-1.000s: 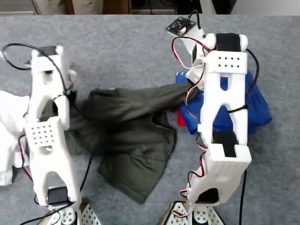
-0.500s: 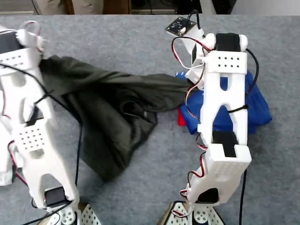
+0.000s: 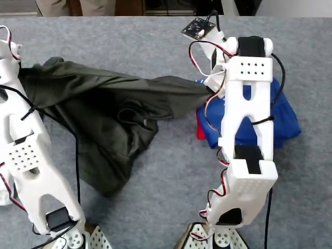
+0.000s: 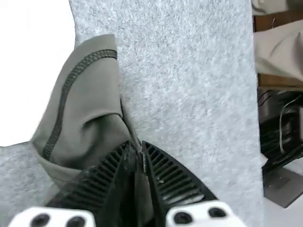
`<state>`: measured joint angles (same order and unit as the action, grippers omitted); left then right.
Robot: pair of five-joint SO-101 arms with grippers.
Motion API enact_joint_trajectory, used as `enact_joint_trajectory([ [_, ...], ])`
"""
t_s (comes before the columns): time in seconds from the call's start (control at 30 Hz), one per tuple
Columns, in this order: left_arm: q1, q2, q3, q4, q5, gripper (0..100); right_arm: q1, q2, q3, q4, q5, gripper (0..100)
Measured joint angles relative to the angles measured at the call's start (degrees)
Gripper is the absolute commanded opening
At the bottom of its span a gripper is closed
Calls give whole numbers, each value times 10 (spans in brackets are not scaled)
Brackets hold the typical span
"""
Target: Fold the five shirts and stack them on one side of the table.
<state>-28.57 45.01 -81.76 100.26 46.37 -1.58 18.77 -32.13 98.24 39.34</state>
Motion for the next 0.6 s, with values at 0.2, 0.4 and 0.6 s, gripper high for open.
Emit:
enact_joint_trajectory([
  [0.2, 46, 0, 136, 1, -30, 183, 4, 0, 0, 0, 0, 5],
  [0.4, 69, -20, 302, 1, -49, 207, 11, 0, 0, 0, 0, 5],
  [0.6, 60, -63, 321, 1, -55, 207, 11, 0, 32, -11, 14, 5],
])
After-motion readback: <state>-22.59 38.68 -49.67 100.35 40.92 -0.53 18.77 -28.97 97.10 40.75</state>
